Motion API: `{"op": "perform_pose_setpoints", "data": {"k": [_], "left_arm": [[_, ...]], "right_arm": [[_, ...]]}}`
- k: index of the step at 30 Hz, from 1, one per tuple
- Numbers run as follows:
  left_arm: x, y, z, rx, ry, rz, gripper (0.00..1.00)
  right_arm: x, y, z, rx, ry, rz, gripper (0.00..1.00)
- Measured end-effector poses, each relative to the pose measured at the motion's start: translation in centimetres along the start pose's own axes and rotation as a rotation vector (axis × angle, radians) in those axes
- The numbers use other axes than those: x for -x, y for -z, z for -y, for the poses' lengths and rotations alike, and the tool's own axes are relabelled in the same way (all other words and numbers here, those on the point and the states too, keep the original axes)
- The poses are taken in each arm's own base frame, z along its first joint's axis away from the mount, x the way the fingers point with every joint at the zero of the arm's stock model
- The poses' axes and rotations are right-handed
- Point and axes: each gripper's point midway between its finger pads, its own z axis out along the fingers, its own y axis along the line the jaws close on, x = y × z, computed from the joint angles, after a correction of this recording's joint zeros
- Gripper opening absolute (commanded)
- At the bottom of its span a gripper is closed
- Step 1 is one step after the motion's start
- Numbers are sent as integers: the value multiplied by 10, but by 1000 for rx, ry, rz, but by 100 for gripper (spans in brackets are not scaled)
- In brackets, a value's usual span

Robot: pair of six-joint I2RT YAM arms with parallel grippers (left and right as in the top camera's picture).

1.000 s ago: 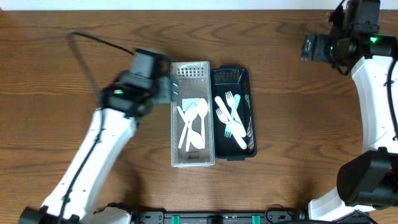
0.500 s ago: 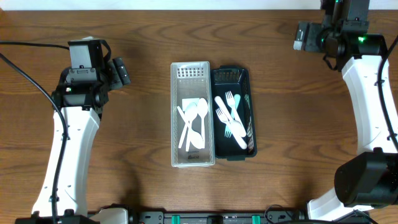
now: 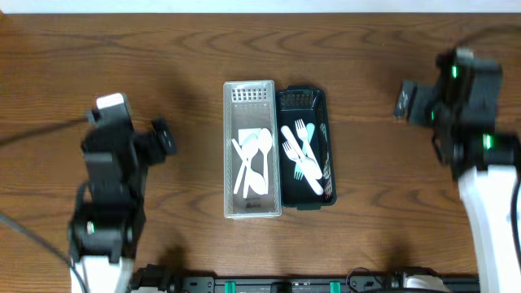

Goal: Pack container

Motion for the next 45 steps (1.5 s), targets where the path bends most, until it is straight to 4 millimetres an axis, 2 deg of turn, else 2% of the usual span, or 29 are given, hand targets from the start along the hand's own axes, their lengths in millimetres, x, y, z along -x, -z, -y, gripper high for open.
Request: {"op": "perform_pose_setpoints", "data": {"k": [5,11,15,22,27,38,45], "left_arm": [[-34,23,-8,-28,7,60,98],[-43,46,-16,-50,31,162,98],[-54,49,-19,-45,25,138,98],[-72,47,-23,-30,8,67,98],[-85,46,-26,-17,-5,12,98],[-121,48,-34,15,-39,-134,98],[-126,49,-35,19,-44,-152,98]], "right_arm": [[-57,33,2,6,8,53,99],[-113,60,10,23,13,113,99],[-148,65,19,5,19,47,99],[-191,67,28,-25,44,-114,99],[-202,68,30,-34,51,-160,99],[-203,68,30,-35,52,-165,99],[-199,74,29,-15,43,-113,99]]}}
